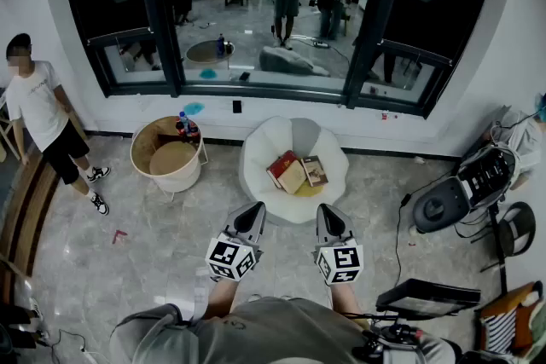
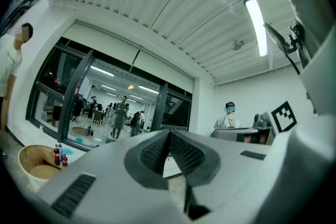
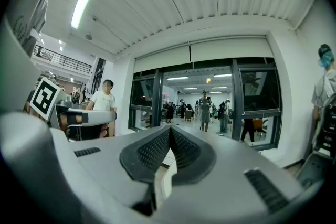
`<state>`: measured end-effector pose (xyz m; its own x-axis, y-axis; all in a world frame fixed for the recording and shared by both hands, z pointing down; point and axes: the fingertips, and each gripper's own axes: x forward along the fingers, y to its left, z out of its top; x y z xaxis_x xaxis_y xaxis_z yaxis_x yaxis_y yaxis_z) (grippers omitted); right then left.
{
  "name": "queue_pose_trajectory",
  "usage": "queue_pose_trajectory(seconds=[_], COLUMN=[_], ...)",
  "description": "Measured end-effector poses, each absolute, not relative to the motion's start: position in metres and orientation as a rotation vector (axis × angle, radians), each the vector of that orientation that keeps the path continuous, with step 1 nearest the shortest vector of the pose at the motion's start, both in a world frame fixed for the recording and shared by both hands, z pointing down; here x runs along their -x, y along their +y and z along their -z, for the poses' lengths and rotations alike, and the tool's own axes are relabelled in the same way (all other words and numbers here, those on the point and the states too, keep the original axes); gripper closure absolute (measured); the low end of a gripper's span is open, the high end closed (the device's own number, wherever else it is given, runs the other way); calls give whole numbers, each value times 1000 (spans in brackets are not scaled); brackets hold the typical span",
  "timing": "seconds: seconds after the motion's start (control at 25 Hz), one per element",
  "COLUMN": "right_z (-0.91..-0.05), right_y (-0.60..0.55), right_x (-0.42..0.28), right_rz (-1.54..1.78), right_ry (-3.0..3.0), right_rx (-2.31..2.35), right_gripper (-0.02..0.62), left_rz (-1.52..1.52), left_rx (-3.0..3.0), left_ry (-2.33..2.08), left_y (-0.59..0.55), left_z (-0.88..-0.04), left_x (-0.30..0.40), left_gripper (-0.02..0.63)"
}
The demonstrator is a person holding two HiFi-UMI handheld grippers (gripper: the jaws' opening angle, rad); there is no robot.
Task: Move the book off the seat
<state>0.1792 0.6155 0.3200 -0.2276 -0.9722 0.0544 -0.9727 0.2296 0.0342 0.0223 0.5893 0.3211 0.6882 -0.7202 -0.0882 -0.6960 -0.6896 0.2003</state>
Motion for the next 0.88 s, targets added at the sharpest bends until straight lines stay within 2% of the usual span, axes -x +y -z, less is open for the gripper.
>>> queue_pose_trajectory(seconds=[0.88], right_z=[-321], right_y=[613], right_x=[-218], right_rz=[-40], right_ry=[-2396], right_rx=[-1967], right_gripper=[583], left_rz=[246], left_rx=[-2737], left_ry=[-1192], left_y=[592], left_z=[-318], left_x=[-52], left_gripper=[597])
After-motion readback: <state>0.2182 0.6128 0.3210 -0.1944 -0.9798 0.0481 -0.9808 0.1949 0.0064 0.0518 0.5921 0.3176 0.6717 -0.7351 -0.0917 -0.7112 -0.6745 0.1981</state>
